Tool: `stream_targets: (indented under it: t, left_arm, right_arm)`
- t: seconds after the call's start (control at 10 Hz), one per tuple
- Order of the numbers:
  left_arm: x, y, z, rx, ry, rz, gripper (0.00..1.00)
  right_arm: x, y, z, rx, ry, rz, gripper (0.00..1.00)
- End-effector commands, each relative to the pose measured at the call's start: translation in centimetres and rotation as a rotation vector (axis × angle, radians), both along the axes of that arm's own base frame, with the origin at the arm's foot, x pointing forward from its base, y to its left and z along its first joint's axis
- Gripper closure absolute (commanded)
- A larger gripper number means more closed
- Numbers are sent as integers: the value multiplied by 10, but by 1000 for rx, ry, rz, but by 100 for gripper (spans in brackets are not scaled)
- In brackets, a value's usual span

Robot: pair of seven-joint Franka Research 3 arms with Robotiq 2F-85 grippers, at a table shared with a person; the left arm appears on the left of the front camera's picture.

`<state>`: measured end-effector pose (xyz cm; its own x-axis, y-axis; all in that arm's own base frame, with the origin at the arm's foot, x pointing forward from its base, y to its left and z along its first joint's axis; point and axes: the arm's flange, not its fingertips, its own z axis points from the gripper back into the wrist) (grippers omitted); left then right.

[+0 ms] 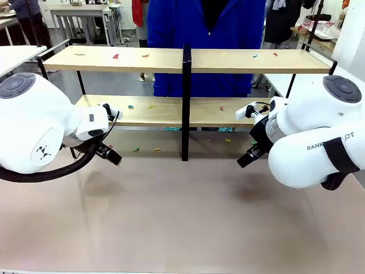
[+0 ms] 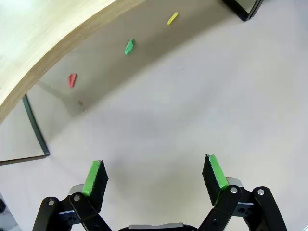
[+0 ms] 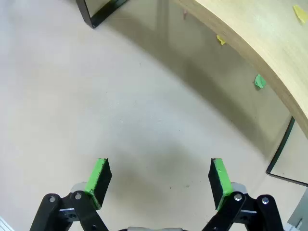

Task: Clean the shelves.
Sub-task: Pick up the Duster when the human hands it over.

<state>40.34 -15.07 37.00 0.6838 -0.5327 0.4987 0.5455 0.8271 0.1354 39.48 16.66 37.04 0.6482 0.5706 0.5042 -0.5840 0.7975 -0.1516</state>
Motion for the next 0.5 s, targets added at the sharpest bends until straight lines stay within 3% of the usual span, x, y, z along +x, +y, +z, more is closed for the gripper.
stream_targets:
  t: [0.0,0.4]
  left_arm:
    - [0,0,0,0,0,0,0]
    - [0,0,0,0,0,0,0]
  right_arm:
    - [0,0,0,0,0,0,0]
    - [0,0,0,0,0,0,0]
